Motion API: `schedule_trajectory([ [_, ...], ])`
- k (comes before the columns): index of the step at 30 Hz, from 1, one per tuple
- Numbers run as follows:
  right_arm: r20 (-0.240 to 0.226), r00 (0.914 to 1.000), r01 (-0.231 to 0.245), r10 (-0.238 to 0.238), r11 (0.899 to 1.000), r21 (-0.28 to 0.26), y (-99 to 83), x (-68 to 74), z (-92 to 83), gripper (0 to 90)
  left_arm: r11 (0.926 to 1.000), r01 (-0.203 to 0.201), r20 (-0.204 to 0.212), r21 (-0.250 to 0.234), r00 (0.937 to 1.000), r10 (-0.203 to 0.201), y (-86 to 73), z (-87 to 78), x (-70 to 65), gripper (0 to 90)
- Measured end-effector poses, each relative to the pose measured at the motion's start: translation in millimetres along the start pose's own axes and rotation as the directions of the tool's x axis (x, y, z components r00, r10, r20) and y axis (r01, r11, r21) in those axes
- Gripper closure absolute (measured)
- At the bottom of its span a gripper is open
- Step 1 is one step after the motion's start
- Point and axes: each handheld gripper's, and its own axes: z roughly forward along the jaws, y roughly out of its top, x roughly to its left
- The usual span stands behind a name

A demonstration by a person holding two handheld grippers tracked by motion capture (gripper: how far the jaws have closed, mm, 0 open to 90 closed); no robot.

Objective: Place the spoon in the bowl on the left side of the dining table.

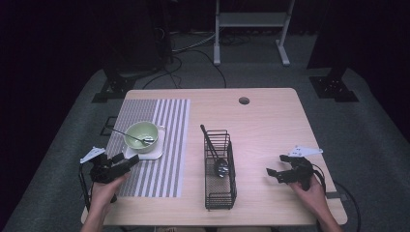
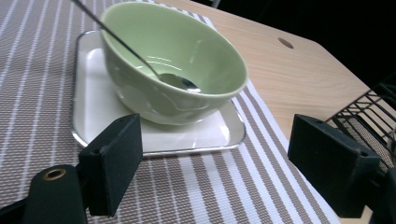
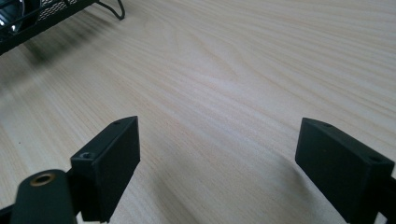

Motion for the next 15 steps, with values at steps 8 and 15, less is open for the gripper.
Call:
schedule_trajectory([
  [8, 0.0, 1.0, 0.0, 0.0, 1.0, 0.0, 0.0, 0.0, 0.0, 13.0, 0.9997, -0.018, 0.01, 0.017, 0.9998, 0.018, -1.0, 4.7, -10.7, 12.2],
  [15, 0.0, 1.0, 0.002, -0.002, 1.0, 0.001, 0.0, 0.1, -0.1, 13.0, 0.9989, -0.036, 0.031, 0.032, 0.9989, 0.035, -3.7, 8.5, -20.9, 10.4],
])
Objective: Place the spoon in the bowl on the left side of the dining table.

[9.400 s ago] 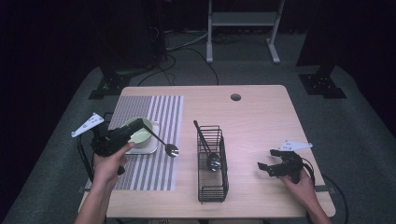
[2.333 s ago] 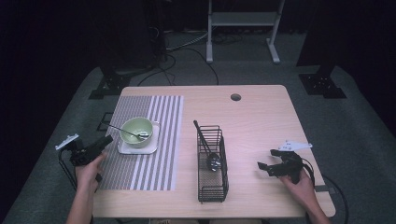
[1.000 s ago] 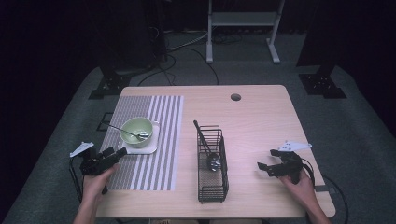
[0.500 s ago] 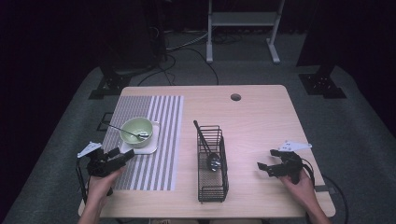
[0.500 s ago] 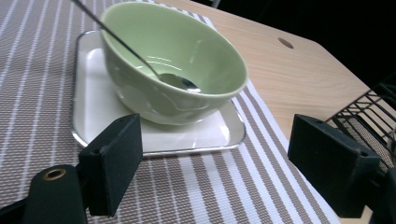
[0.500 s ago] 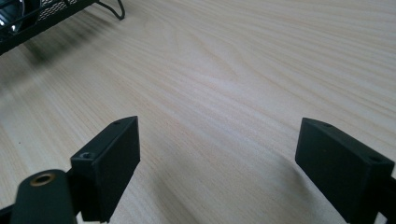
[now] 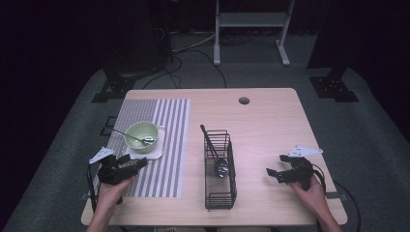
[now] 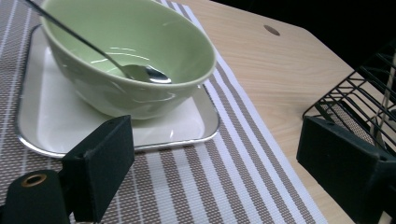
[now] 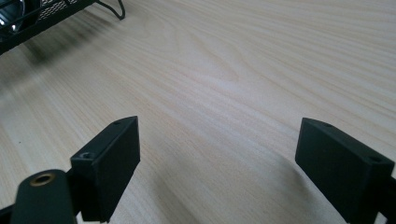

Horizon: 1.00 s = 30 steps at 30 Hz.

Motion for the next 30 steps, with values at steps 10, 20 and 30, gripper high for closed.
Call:
schedule_trajectory([
  [10, -0.001, 1.0, 0.003, -0.003, 1.0, 0.0, 0.0, 0.1, 0.0, 13.0, 0.9987, -0.043, 0.026, 0.027, 0.9988, 0.043, -2.7, 8.7, -17.2, 10.1],
  [20, -0.002, 1.0, 0.006, -0.006, 1.0, 0.0, 0.0, 0.1, 0.0, 13.0, 0.9971, -0.062, 0.049, 0.044, 0.997, 0.06, -6.3, 15.7, -28.9, 10.2],
  [30, -0.003, 1.0, 0.004, -0.004, 1.0, 0.001, -0.1, 0.2, 0.0, 13.0, 0.9943, -0.088, 0.062, 0.06, 0.9945, 0.084, -11.0, 20.4, -37.4, 10.2],
])
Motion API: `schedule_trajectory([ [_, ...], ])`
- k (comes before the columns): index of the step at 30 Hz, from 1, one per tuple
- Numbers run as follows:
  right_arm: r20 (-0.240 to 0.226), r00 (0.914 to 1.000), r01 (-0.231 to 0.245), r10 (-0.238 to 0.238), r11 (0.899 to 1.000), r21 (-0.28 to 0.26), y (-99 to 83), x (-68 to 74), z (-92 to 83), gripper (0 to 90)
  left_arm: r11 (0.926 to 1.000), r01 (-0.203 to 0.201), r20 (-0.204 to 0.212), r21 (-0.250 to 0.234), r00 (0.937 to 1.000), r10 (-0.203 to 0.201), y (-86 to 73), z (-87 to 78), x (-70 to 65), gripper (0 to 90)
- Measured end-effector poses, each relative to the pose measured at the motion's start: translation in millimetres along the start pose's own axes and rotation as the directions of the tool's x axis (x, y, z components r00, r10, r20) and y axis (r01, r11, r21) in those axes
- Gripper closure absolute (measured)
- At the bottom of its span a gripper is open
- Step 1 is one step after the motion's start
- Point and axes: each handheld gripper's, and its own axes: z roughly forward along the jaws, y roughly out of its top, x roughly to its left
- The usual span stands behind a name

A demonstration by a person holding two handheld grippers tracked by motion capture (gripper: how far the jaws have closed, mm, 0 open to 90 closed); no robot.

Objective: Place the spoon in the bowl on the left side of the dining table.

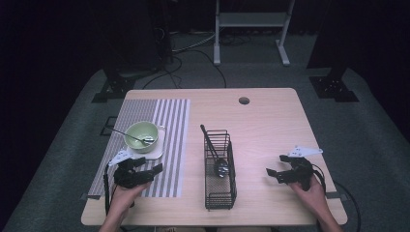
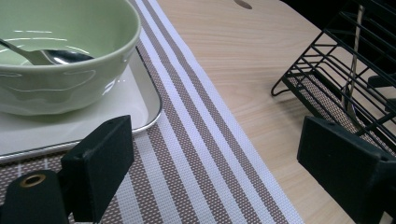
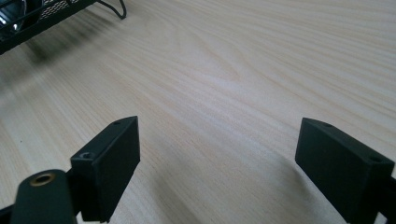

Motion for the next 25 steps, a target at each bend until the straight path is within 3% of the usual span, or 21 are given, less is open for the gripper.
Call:
schedule_trajectory([
  [14, -0.002, 1.0, 0.0, 0.0, 1.0, 0.0, -0.1, 0.0, -0.1, 13.0, 0.9991, -0.041, -0.012, 0.013, 0.9991, 0.041, -6.1, 3.6, -6.2, 10.2],
  [25, -0.007, 0.9999, -0.008, 0.008, 1.0, -0.003, -0.2, -0.7, -0.3, 13.0, 0.9987, -0.05, -0.012, 0.013, 0.9987, 0.05, -7.4, 3.3, -7.1, 10.2],
])
